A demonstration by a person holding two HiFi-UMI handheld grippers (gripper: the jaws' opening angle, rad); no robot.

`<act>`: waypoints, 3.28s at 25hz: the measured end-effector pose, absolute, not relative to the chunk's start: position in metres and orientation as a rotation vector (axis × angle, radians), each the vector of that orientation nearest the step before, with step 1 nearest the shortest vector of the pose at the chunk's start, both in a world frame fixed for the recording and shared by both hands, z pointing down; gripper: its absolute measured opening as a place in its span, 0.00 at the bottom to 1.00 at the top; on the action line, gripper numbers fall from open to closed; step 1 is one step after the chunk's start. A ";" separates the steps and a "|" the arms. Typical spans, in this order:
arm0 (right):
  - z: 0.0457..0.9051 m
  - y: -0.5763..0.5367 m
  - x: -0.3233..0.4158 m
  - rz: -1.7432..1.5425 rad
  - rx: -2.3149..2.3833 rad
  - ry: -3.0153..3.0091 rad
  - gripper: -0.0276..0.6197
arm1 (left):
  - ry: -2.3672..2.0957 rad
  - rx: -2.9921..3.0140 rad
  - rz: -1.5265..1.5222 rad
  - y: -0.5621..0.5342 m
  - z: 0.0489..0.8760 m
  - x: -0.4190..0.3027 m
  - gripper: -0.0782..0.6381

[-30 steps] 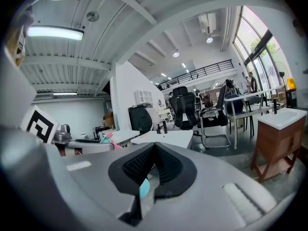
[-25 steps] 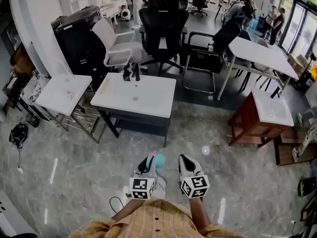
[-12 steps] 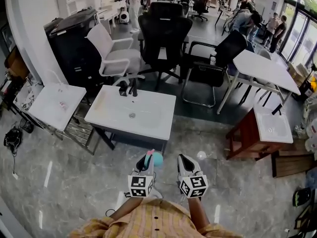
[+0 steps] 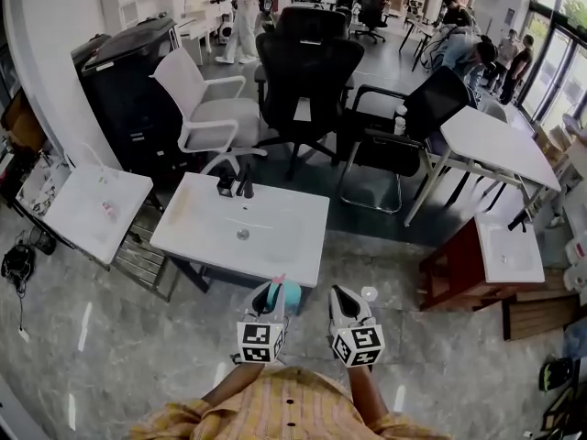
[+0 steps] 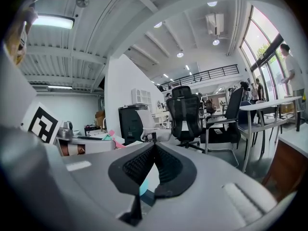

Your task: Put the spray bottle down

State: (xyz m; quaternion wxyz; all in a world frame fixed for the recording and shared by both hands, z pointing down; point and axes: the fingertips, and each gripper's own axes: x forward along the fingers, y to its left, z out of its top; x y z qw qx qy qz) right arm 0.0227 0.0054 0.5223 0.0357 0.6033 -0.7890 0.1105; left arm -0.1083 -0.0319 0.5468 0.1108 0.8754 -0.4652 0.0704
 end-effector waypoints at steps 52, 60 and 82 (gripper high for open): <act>0.565 -0.267 0.124 0.481 1.630 -2.525 0.04 | -1.560 2.416 0.417 -0.306 0.588 -0.005 0.21; 0.570 -0.279 0.137 0.473 1.609 -2.543 0.04 | -1.571 2.405 0.437 -0.336 0.604 0.007 0.21; 0.592 -0.293 0.143 0.499 1.567 -2.536 0.04 | -1.567 2.417 0.494 -0.417 0.648 0.027 0.21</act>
